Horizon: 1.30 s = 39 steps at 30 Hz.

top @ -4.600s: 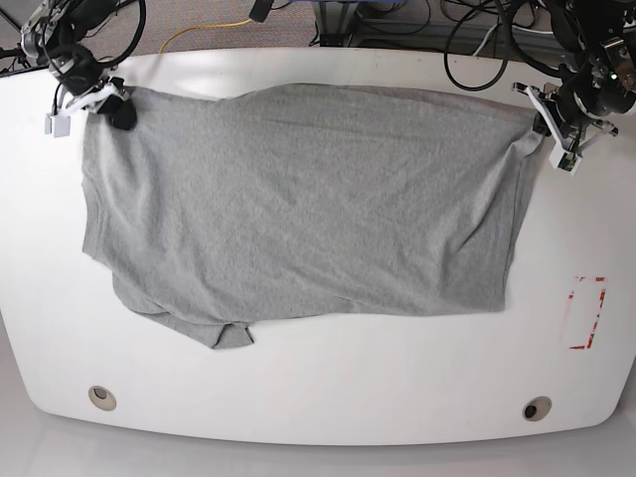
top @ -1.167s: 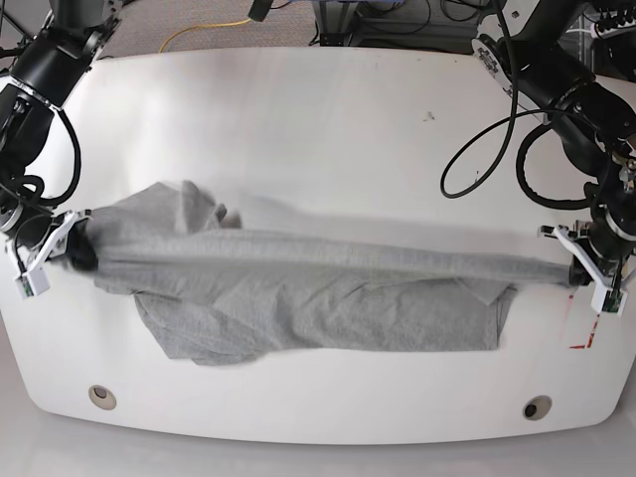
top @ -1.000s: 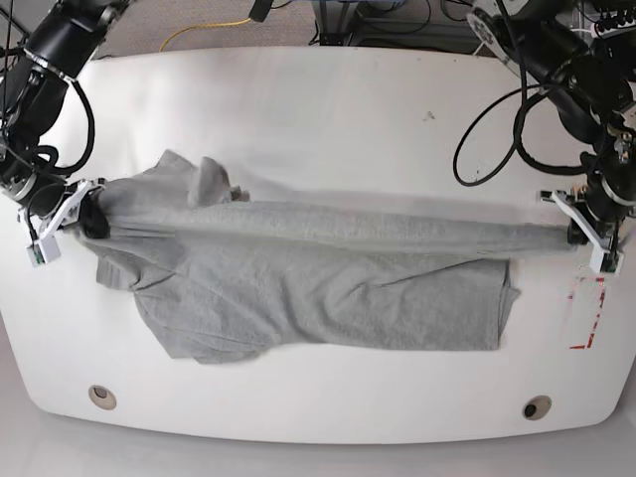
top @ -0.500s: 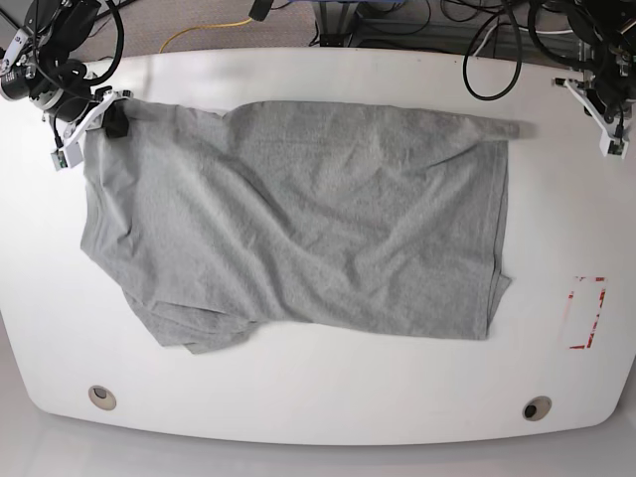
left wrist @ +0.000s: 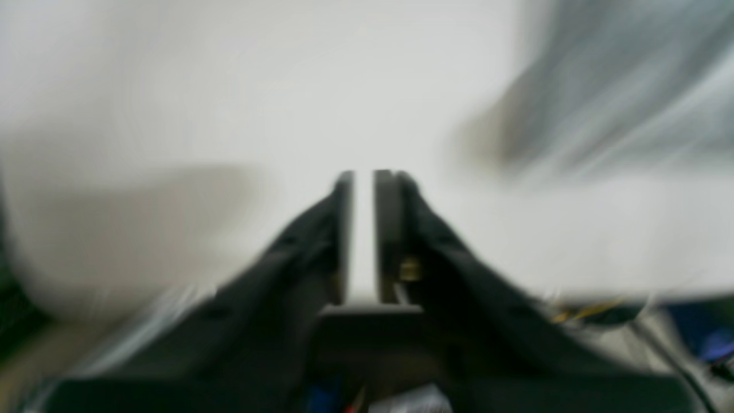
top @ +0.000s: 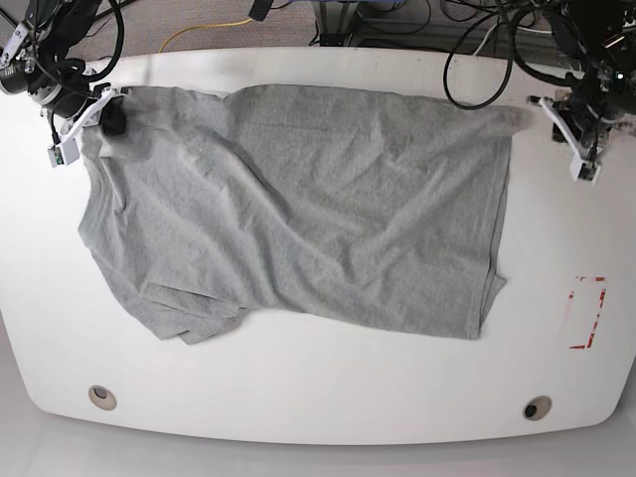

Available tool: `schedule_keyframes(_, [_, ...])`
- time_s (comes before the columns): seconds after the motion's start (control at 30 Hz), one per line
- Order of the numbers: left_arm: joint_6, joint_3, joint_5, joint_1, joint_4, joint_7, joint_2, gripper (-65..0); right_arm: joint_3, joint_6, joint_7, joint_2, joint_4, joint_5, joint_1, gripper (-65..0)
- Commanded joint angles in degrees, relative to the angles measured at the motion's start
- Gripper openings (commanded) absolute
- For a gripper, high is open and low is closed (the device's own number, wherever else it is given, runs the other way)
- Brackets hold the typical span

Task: Fold the T-shirt properly
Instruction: 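Adjust the left gripper's hold on the shirt's shoulder corner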

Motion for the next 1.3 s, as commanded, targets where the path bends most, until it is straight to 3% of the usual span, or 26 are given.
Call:
schedule_keyframes(0.0, [0.03, 1.09, 1.26, -1.04, 0.84, 1.55, -0.91, -42.1, 0.34, 0.1, 0.53, 1.15, 0.96, 0.6, 0.0, -65.0])
schedule_keyframes(0.13, [0.03, 5.05, 1.18, -2.18, 0.31, 1.64, -0.73, -31.4, 0.34, 0.1, 0.53, 1.15, 0.96, 0.6, 1.05, -65.0])
schedule_keyframes(0.43, [0.03, 5.84, -7.09, -2.18, -8.74, 1.64, -0.21, -31.1, 0.34, 0.1, 0.53, 1.07, 0.96, 0.6, 1.58, -65.0])
schedule_keyframes(0.97, [0.03, 12.96, -5.94, -0.6, -12.08, 1.55, -1.35, -31.7, 0.69, 0.1, 0.53, 1.07, 0.96, 0.6, 1.76, -65.0])
schedule_keyframes(1.03, [0.03, 12.96, -5.68, -0.6, -13.4, 1.55, -1.35, -36.7, 0.69, 0.1, 0.53, 1.07, 0.96, 0.6, 1.76, -65.0])
schedule_keyframes(1.2, [0.03, 8.91, -5.68, -0.95, -18.15, 1.29, -1.35, -63.7, 0.78, 0.1, 0.53, 1.07, 0.7, 0.51, 1.67, -65.0])
schedule_keyframes(1.27, [0.03, 6.89, -5.68, -0.95, -18.76, 1.29, -1.35, -63.7, 0.78, 0.1, 0.53, 0.63, 0.7, 0.51, 1.67, -65.0])
